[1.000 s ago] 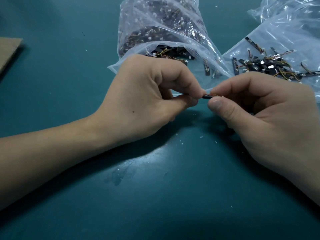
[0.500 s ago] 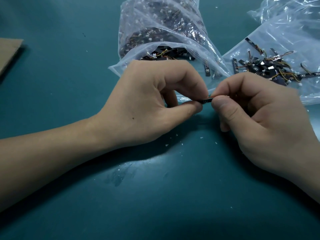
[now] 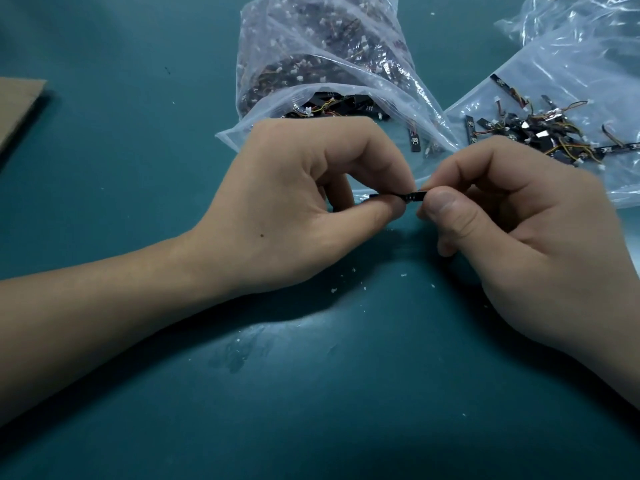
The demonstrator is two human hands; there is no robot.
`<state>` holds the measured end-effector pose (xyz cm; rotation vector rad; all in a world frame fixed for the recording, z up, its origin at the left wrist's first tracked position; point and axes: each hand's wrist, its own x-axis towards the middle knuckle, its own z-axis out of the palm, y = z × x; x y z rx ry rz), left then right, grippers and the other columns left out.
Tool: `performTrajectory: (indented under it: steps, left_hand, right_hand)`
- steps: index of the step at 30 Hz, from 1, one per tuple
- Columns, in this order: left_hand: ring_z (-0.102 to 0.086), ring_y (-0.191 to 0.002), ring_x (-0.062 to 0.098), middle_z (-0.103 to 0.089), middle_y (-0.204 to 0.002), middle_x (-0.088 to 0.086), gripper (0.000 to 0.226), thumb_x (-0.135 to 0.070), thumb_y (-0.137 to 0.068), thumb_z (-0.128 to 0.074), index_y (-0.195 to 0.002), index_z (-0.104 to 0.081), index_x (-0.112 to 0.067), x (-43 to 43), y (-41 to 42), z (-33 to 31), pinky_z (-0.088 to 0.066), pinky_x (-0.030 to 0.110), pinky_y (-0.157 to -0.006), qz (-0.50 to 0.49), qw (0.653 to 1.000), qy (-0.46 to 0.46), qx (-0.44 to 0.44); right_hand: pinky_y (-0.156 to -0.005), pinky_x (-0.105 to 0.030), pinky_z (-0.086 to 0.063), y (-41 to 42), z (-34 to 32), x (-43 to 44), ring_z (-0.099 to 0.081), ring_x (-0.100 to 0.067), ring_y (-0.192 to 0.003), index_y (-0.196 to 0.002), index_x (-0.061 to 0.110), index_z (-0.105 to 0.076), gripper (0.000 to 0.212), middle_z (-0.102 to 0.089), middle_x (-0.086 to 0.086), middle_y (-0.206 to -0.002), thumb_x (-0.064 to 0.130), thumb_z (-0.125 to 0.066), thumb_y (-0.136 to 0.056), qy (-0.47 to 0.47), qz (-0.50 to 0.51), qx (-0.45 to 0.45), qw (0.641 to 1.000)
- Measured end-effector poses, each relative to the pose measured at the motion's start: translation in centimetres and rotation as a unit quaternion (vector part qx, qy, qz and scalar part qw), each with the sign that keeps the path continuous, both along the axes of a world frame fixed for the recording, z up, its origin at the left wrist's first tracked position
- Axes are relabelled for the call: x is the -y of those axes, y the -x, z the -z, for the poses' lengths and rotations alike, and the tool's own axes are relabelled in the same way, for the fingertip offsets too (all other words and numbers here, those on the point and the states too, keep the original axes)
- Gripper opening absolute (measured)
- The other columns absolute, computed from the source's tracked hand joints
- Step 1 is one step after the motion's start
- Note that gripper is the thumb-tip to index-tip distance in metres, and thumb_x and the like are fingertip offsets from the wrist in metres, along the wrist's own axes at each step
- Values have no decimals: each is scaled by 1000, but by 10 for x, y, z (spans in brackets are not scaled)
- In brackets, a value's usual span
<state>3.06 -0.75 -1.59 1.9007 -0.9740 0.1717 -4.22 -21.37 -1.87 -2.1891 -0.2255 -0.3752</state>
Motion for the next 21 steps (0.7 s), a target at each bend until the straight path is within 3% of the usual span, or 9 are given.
performTrajectory:
  steps: [3,9,21]
  left_hand:
    - [-61,-68,-12,-67,-81,-19,11,-1,-84,-81,-88,-74,-8,0,0,-1,-40,5,-61,5,1000,12,-5]
    - [-60,-65,-7,-66,-81,-18,12,-4,-86,-80,-90,-73,-12,0,0,0,-40,7,-60,3,1000,18,3]
    - [-62,-68,-3,-65,-83,-20,14,-9,-89,-80,-93,-70,-18,1,2,-3,-41,7,-61,-3,1000,13,3]
  right_hand:
    - [-53,-38,-46,0,-1,0,-60,-24,-59,-93,31,-65,8,-65,0,-75,37,-63,-97,-3,-2,-4,1000]
    - [-59,-49,-49,1,-1,-1,-62,-27,-64,-93,30,-63,9,-67,-2,-80,37,-59,-98,-10,-15,-6,1000]
    - [-57,-41,-47,0,-1,-1,-62,-23,-61,-92,32,-59,10,-63,-1,-72,38,-56,-100,-5,-22,-11,1000]
